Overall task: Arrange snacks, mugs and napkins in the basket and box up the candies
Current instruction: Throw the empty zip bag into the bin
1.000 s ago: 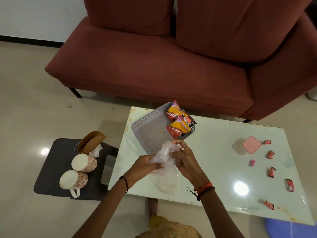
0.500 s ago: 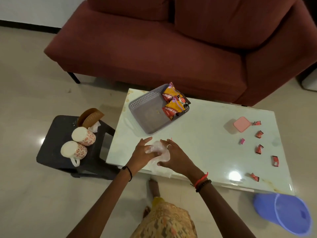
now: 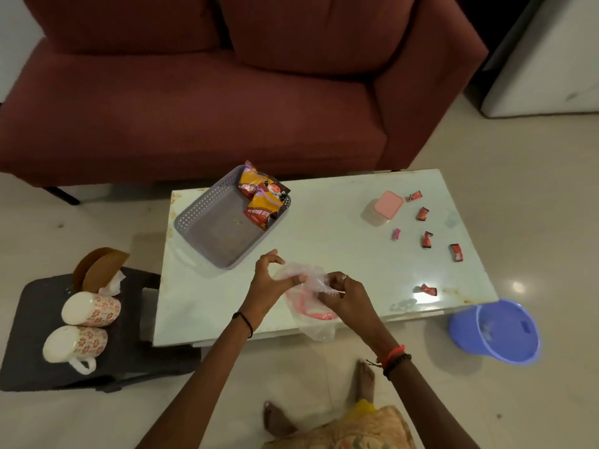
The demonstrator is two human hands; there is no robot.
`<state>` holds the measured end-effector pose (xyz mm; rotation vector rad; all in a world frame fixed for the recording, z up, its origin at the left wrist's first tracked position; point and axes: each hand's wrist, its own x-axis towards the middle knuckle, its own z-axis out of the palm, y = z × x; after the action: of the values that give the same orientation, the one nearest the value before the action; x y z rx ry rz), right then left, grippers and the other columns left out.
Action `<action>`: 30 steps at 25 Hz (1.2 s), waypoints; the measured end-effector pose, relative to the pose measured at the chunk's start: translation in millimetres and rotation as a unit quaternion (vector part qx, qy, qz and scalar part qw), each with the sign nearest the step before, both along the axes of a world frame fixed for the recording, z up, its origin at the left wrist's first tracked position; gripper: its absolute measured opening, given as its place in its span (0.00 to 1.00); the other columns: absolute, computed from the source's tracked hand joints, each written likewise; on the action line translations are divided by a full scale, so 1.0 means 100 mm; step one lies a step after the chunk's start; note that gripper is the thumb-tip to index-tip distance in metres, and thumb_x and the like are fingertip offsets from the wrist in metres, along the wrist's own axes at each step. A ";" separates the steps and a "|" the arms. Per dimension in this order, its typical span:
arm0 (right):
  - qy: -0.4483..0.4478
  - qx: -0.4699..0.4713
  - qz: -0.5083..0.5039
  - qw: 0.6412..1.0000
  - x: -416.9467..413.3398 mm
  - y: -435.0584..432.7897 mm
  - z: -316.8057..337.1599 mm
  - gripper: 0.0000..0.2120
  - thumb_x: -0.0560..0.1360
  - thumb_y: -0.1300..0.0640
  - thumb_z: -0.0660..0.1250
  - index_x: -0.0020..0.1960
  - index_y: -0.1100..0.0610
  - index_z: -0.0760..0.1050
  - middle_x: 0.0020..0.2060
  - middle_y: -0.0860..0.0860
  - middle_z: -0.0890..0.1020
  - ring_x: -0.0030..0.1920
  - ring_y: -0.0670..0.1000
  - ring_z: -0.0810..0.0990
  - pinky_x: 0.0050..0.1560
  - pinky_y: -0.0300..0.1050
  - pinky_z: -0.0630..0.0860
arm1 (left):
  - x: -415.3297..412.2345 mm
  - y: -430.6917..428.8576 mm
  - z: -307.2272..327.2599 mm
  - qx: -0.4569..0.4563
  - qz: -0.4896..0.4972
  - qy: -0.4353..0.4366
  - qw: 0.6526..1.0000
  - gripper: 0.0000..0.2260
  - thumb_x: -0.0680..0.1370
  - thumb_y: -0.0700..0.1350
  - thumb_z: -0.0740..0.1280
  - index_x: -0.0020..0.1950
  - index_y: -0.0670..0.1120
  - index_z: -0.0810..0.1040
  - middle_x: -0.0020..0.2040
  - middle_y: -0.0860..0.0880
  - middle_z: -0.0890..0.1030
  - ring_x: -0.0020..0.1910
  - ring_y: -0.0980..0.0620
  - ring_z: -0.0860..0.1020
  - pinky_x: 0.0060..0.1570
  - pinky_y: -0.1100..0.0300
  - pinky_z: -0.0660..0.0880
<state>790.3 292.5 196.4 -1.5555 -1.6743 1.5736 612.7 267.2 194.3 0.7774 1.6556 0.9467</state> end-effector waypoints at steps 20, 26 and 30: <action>-0.229 -0.131 -0.508 0.820 5.38 0.60 -1.77 0.05 0.70 0.60 0.70 0.43 0.57 0.76 0.41 0.56 0.83 0.42 0.57 0.79 0.36 0.41 0.68 | 5.01 2.11 -1.33 -0.095 -0.293 0.055 0.950 0.14 0.79 0.49 0.62 0.57 0.41 0.75 0.61 0.46 0.78 0.63 0.50 0.74 0.61 0.58 0.70; -0.323 -0.150 -0.471 0.807 6.07 0.90 -2.87 0.08 0.70 0.61 0.63 0.49 0.57 0.74 0.45 0.59 0.81 0.49 0.61 0.78 0.42 0.45 0.70 | 5.60 2.34 -2.04 -0.096 -0.340 0.088 0.931 0.14 0.79 0.50 0.61 0.58 0.42 0.75 0.61 0.47 0.78 0.64 0.52 0.73 0.64 0.58 0.68; -0.313 -0.171 -0.457 0.815 6.30 1.13 -3.55 0.03 0.73 0.64 0.59 0.43 0.58 0.69 0.37 0.54 0.75 0.48 0.63 0.78 0.37 0.42 0.66 | 5.69 2.43 -2.44 -0.082 -0.327 0.100 0.936 0.14 0.79 0.50 0.60 0.60 0.44 0.75 0.60 0.50 0.78 0.61 0.54 0.74 0.56 0.65 0.67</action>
<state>1420.2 405.5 -158.9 -2.7000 -0.5626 0.8739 1181.8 510.3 -49.3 1.2325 1.4633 0.2622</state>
